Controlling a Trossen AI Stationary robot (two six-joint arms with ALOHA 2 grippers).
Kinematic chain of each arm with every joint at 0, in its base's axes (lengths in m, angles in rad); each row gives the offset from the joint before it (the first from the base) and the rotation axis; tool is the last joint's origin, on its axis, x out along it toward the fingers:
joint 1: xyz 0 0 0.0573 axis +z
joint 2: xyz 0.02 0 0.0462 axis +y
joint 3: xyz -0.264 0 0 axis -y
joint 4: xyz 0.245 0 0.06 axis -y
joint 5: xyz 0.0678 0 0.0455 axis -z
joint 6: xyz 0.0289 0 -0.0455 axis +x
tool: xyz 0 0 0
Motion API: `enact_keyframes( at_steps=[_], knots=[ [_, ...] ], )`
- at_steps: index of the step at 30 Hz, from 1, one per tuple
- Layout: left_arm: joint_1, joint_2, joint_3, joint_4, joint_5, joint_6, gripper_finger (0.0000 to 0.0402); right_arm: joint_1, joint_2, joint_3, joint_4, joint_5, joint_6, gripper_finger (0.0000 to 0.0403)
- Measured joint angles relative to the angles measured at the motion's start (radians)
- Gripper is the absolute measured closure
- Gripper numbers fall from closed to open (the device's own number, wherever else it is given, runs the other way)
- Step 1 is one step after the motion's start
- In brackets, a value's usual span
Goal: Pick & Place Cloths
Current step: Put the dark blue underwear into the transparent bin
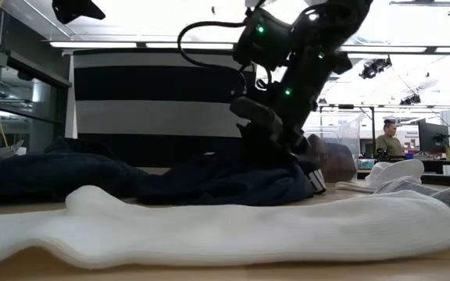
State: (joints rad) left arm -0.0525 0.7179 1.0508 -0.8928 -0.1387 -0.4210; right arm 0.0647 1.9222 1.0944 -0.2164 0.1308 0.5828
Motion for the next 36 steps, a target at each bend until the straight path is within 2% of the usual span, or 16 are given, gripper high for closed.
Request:
enact_keyframes(
  at_steps=[6,9,12,18,19,25,31,36],
  knots=[
    [0.000,0.000,0.000,0.000,0.000,0.000,0.0156,0.009,-0.007,-0.041,0.002,-0.036,0.047,0.0173],
    [0.000,0.000,0.000,0.000,0.000,0.000,0.0156,0.020,-0.007,-0.043,-0.018,-0.039,0.049,0.0198],
    [0.000,0.000,0.000,0.000,0.000,0.000,0.0156,0.020,-0.006,-0.044,-0.040,-0.062,0.053,0.0244],
    [0.000,0.000,0.000,0.000,0.000,0.000,0.0156,0.020,-0.004,-0.045,-0.059,-0.155,0.122,0.0376],
    [0.000,0.000,0.000,0.000,0.000,0.000,0.0156,0.020,-0.004,-0.045,-0.053,-0.168,0.137,0.0387],
    [0.000,0.000,0.000,-0.001,0.000,0.001,0.0156,0.027,-0.034,-0.050,-0.007,-0.194,0.185,0.0395],
    [0.000,0.000,0.000,-0.001,0.000,0.006,0.0156,0.056,-0.157,-0.050,0.007,-0.066,0.168,0.0397],
    [0.000,0.000,0.000,-0.001,0.000,0.006,0.0156,0.101,-0.281,-0.051,-0.007,0.046,0.074,0.0397]
  ],
)
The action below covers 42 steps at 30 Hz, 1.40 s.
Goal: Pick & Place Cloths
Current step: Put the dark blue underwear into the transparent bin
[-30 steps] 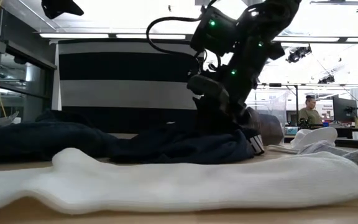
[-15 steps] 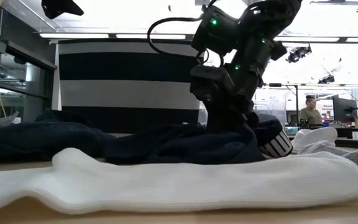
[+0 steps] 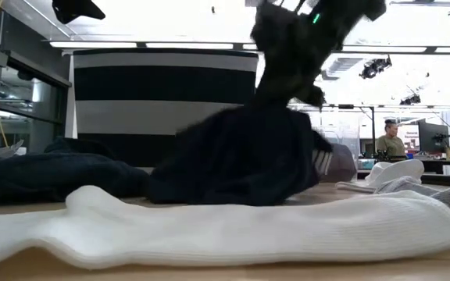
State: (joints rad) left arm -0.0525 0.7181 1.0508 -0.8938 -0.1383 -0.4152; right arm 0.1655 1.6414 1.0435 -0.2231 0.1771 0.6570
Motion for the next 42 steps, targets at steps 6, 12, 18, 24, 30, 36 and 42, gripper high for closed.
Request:
enact_keyframes(
  at_steps=[6,12,18,24,30,36,42],
  knots=[
    [0.000,0.000,0.000,0.000,0.000,0.000,0.0156,0.042,-0.144,0.001,-0.012,0.026,-0.151,0.0398],
    [0.000,0.000,0.000,0.003,0.000,0.000,0.0156,0.061,-0.272,0.002,-0.018,0.007,-0.253,0.0398],
    [0.000,0.000,0.000,0.002,-0.006,0.000,0.0156,0.056,-0.377,0.003,-0.031,0.091,-0.349,0.0398],
    [0.000,0.000,0.000,0.002,-0.010,-0.001,0.0156,0.036,-0.479,0.003,-0.098,0.083,-0.491,0.0398],
    [0.000,0.000,0.000,0.001,-0.027,0.000,0.0156,0.021,-0.565,0.004,-0.170,0.133,-0.598,0.0398],
    [0.000,0.000,0.000,0.005,-0.081,-0.013,0.0156,-0.017,-0.613,0.004,-0.273,0.186,-0.638,0.0398],
    [0.000,0.000,0.000,0.024,-0.092,-0.027,0.0156,-0.089,-0.623,0.004,-0.347,0.285,-0.715,0.0398]
  ],
)
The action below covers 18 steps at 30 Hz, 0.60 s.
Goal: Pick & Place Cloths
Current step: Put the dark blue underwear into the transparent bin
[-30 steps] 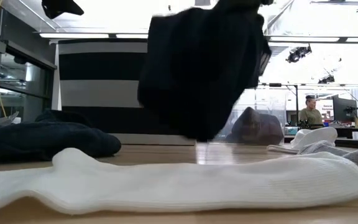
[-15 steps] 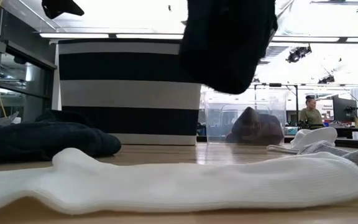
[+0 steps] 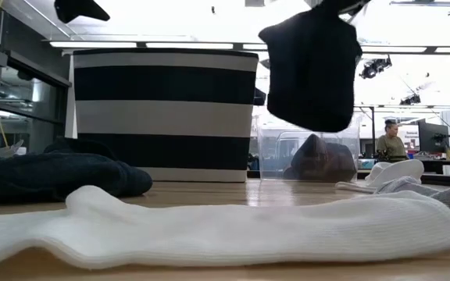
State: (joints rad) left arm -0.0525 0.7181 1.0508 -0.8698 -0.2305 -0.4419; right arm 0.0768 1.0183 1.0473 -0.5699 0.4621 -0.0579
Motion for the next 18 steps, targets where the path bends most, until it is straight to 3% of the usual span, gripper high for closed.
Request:
enact_keyframes(
  at_steps=[10,18],
  knots=[
    [0.000,0.000,0.000,0.017,-0.001,-0.008,0.0156,-0.185,0.000,0.000,0.052,0.202,-0.319,0.0398],
    [0.000,0.000,0.000,0.060,-0.056,-0.014,0.0156,-0.381,0.003,0.000,0.215,0.197,-0.678,0.0398]
  ],
)
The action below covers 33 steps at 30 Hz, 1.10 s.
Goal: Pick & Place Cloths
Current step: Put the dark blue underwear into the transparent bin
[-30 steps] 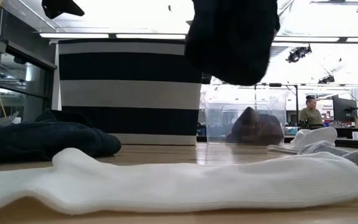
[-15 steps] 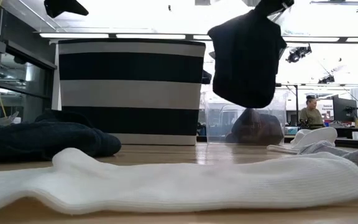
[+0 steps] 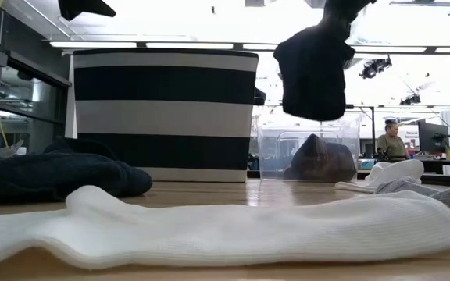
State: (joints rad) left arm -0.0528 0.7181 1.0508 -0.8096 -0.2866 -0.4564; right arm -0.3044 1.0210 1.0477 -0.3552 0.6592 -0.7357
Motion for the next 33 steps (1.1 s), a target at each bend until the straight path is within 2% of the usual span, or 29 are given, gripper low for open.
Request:
enact_keyframes(
  at_steps=[6,12,17,22,26,30,33],
  knots=[
    [0.000,0.000,0.000,0.001,-0.041,0.000,0.0156,-0.126,0.000,0.000,0.140,-0.021,-0.263,0.0398],
    [0.000,0.000,0.000,0.001,-0.046,-0.020,0.0156,-0.218,0.000,0.000,0.221,-0.121,-0.357,0.0398],
    [0.000,0.000,0.000,0.001,-0.048,-0.023,0.0156,-0.262,0.021,0.000,0.182,-0.239,-0.326,0.0398],
    [0.000,0.000,0.000,0.001,-0.050,-0.024,0.0156,-0.297,0.097,0.000,0.120,-0.295,-0.310,0.0398],
    [0.000,0.000,0.000,0.001,-0.049,-0.026,0.0156,-0.308,0.168,0.000,0.094,-0.285,-0.290,0.0398],
    [0.000,0.000,0.000,0.000,-0.049,-0.047,0.0156,-0.313,0.216,0.000,0.048,-0.270,-0.179,0.0398],
    [0.000,0.000,0.000,0.000,-0.049,-0.050,0.0156,-0.313,0.235,0.000,0.011,-0.273,-0.013,0.0398]
  ],
)
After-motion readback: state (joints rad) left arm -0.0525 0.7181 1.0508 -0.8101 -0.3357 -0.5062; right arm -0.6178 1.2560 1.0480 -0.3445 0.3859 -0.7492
